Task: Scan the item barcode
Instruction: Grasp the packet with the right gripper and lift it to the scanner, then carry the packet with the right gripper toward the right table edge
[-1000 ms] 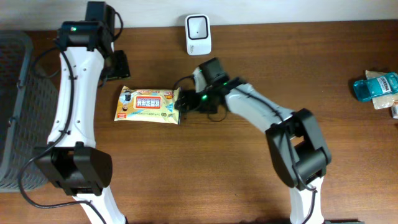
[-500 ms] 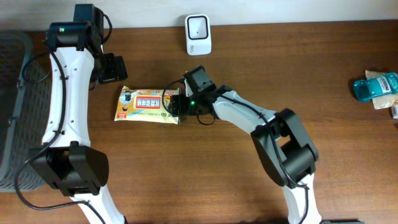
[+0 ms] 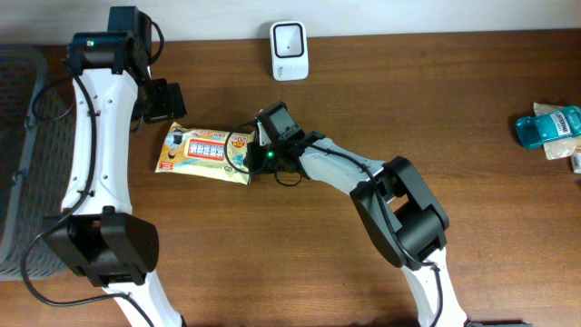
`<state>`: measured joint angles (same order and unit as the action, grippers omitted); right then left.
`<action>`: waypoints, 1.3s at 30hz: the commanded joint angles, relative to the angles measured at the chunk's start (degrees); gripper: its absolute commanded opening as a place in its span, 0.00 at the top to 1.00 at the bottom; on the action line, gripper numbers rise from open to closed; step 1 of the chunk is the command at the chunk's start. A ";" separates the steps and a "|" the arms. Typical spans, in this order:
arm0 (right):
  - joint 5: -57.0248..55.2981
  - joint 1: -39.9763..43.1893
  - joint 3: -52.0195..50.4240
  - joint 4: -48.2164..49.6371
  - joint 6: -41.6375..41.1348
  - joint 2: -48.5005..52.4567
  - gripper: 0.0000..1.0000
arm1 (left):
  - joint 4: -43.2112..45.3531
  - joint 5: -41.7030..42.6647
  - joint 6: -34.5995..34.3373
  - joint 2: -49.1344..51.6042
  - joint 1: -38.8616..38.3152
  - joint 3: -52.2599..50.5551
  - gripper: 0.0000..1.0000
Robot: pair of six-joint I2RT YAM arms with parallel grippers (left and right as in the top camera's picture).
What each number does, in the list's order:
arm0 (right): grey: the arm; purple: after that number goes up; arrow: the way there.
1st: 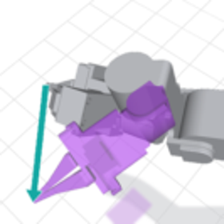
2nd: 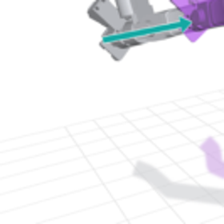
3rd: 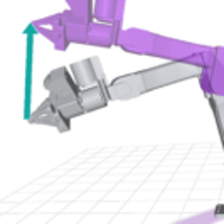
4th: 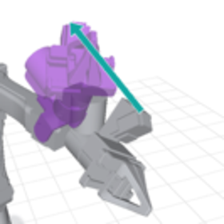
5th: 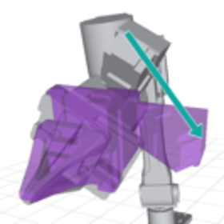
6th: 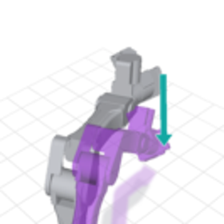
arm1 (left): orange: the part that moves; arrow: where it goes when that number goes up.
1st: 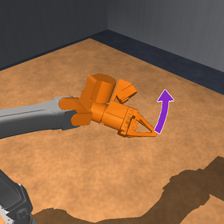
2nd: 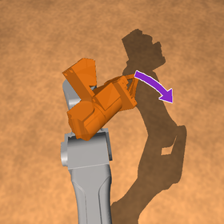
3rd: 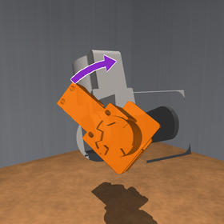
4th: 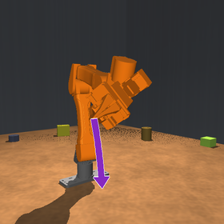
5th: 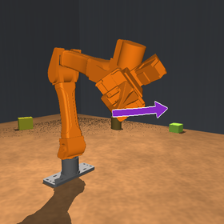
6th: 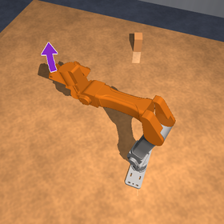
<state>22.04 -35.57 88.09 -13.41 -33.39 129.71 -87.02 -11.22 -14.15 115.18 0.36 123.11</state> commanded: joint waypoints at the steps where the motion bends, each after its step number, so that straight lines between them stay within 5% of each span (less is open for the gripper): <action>1: -1.77 2.03 2.60 -4.11 0.15 1.73 0.96 | -0.09 -0.63 0.04 -1.62 0.24 -0.42 0.01; 6: -8.57 5.95 11.93 -19.93 6.25 -1.49 0.96 | -0.02 -0.61 0.04 -1.62 0.24 -0.42 0.01; 13: -36.09 7.04 24.81 -45.09 16.79 -11.74 0.96 | 0.87 -0.61 0.02 -1.62 0.24 -0.42 0.01; 25: -64.26 8.70 26.40 -62.10 23.10 -23.17 0.96 | 1.25 -0.59 0.02 -1.62 0.24 -0.42 0.01; 30: -63.08 11.10 25.29 -67.36 23.08 -19.67 0.96 | 1.25 -0.59 0.02 -1.62 0.24 -0.42 0.01; 37: -44.09 12.17 25.16 -63.78 22.69 -15.43 0.96 | 1.18 0.11 0.02 -1.62 0.24 -0.42 0.01; 39: -43.30 13.79 25.16 -63.76 20.33 -15.43 0.85 | 1.22 3.63 0.07 -1.62 0.17 -0.42 0.01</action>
<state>-27.05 -23.53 113.32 -77.34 -10.50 114.41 -85.91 -11.03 -14.17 115.18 0.36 123.09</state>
